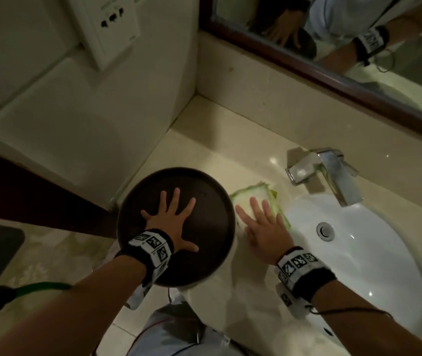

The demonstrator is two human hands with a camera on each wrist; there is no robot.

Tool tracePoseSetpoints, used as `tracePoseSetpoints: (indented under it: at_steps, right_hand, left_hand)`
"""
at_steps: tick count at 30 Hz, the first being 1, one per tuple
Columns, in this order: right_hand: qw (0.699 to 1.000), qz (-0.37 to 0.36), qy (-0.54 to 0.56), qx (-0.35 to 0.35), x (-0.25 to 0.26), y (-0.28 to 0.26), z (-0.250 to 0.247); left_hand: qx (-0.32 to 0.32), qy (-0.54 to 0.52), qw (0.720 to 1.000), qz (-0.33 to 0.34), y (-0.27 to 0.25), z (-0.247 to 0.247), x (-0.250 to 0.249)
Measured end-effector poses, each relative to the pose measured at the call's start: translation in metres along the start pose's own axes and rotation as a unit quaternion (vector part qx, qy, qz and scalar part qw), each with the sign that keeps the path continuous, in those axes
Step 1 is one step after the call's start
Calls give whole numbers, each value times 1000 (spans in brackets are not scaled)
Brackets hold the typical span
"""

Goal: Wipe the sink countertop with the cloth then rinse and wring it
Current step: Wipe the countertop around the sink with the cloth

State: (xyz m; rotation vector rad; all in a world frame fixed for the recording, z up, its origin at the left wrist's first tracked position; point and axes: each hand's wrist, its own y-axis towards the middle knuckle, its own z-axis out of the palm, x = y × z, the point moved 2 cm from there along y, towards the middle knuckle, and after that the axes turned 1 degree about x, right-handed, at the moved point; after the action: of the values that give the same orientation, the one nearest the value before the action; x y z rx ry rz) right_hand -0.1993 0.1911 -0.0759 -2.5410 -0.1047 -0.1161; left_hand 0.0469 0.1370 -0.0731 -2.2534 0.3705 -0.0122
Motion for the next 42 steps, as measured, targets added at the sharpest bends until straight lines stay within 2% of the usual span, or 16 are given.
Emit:
tracePoseSetpoints:
  at_steps: [5, 13, 16, 22, 27, 31, 37, 42]
  right_hand:
    - [1000, 6, 4, 8, -2, 13, -11]
    - [996, 69, 58, -8, -17, 101, -69]
    - [996, 72, 56, 12, -29, 129, -87]
    - [993, 103, 46, 14, -37, 160, -106]
    - [991, 86, 97, -40, -31, 142, -92]
    - [994, 68, 55, -64, -23, 103, -65]
    - [994, 55, 63, -67, -14, 33, -15]
    - [994, 50, 78, -55, 7, -23, 17]
  left_hand:
    - [-5, 0, 1000, 6, 0, 1, 1]
    - [-1, -5, 1000, 7, -1, 2, 0]
    - [1, -8, 1000, 7, 0, 2, 1]
    - [5, 1, 1000, 2, 1, 0, 3]
    - [7, 14, 1000, 11, 2, -1, 3]
    - [4, 22, 1000, 14, 1, -1, 4]
    - [-4, 22, 1000, 18, 6, -10, 1]
    - [-11, 34, 999, 18, 31, -35, -3]
